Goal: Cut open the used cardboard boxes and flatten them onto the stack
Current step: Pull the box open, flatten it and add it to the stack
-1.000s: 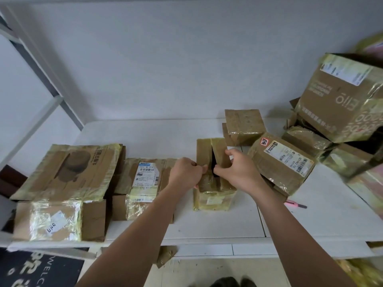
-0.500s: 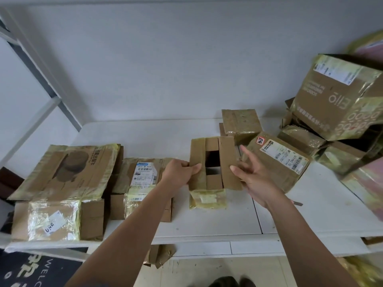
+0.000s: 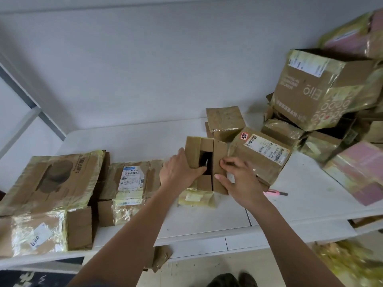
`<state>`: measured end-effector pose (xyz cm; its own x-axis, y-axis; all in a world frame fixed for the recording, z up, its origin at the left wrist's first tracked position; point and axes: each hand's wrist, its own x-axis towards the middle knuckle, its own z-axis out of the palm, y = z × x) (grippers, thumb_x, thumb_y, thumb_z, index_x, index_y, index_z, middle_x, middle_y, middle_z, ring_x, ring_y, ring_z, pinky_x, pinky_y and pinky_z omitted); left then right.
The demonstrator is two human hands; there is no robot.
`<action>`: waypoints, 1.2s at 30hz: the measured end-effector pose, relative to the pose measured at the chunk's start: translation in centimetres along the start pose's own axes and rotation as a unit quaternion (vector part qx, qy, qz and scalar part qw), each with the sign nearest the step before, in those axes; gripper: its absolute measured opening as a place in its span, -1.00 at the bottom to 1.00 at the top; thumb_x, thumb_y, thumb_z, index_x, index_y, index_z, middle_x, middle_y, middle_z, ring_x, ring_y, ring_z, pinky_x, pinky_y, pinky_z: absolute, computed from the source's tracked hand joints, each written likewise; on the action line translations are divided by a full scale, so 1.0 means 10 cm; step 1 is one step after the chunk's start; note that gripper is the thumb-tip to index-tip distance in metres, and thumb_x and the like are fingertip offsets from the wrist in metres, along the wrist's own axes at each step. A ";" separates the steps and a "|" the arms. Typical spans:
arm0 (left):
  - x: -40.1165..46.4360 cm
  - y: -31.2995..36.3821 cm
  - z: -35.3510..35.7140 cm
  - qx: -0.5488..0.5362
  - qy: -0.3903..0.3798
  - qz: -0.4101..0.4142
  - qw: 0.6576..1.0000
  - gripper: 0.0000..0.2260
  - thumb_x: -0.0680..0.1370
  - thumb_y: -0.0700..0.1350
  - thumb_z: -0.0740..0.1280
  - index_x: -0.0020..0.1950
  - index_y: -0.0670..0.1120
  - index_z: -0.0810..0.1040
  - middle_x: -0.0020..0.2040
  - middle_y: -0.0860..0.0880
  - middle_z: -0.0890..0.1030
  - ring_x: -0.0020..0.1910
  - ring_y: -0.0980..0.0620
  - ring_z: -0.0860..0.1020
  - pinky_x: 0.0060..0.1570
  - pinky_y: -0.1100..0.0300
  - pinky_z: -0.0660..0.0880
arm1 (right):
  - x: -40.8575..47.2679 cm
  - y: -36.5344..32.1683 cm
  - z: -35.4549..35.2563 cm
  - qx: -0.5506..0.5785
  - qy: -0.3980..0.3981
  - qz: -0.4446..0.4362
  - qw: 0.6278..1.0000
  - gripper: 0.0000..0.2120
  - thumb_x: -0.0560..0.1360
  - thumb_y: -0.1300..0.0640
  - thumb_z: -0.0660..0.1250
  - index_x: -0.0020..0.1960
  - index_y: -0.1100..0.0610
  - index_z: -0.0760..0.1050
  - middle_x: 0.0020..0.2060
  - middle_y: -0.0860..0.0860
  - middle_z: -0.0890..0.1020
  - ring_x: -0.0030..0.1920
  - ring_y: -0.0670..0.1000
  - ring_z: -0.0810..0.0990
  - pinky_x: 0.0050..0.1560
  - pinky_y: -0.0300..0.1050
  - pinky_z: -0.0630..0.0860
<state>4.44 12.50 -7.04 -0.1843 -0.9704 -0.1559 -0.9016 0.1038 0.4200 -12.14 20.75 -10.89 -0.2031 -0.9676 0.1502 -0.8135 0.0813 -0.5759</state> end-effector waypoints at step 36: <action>0.00 -0.29 -0.28 -0.260 0.042 -0.042 0.964 -0.21 0.42 0.09 0.50 0.53 0.07 0.15 0.29 -0.04 0.47 0.23 -0.09 0.47 0.13 0.06 0.44 | 0.25 -0.45 -0.26 0.056 0.208 0.027 0.976 -0.86 0.64 0.20 0.22 0.06 0.22 0.53 -0.46 -0.18 0.34 -0.45 -0.13 0.42 -0.36 -0.48 0.35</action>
<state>8.21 11.59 -5.74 -0.0674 -0.9872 -0.1442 -0.5906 -0.0770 0.8033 -10.40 18.62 -5.90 -0.4659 -0.7804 0.4170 -0.7353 0.0792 -0.6731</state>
